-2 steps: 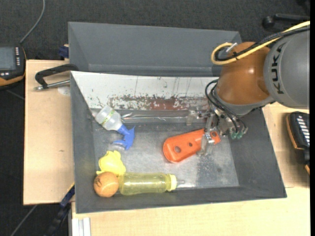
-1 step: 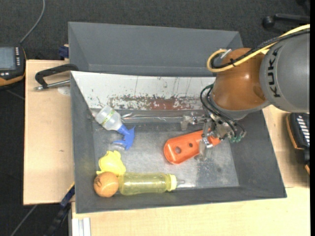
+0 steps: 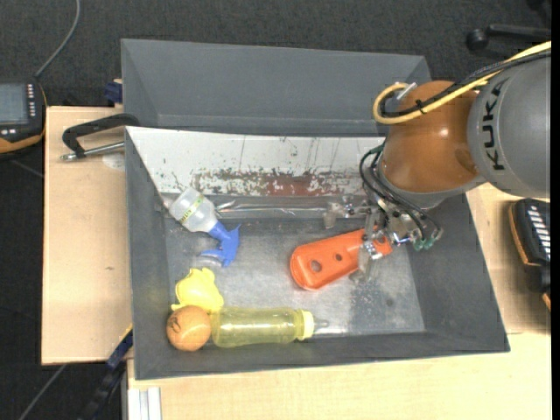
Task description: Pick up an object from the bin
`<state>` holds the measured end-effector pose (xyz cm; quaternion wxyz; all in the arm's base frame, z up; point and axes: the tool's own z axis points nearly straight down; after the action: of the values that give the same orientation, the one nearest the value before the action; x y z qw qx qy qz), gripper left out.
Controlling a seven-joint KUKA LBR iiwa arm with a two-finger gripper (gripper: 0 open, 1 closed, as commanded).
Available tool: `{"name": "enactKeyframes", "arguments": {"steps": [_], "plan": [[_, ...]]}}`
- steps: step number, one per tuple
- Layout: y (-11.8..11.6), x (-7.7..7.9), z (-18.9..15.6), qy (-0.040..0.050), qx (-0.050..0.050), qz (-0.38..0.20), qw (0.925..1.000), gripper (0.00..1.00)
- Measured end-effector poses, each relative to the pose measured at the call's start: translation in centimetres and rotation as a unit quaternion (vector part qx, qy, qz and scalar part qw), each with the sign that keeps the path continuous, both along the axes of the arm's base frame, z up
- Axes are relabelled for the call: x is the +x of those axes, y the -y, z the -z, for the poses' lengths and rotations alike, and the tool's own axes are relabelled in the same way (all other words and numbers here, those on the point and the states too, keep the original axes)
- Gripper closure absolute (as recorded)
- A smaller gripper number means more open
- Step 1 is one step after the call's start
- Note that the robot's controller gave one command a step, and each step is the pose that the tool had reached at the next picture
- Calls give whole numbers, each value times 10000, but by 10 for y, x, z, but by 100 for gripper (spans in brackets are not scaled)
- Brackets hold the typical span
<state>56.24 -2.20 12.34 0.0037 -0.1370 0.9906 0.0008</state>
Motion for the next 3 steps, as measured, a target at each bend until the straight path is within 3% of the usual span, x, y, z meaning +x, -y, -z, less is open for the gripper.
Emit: {"name": "enactKeyframes", "arguments": {"steps": [1,2,3], "plan": [[3,6,49,-17,6,384,9993,0],[-1,5,66,1,3,-45,10000,100],[-1,5,63,7,3,-105,9999,100]]}}
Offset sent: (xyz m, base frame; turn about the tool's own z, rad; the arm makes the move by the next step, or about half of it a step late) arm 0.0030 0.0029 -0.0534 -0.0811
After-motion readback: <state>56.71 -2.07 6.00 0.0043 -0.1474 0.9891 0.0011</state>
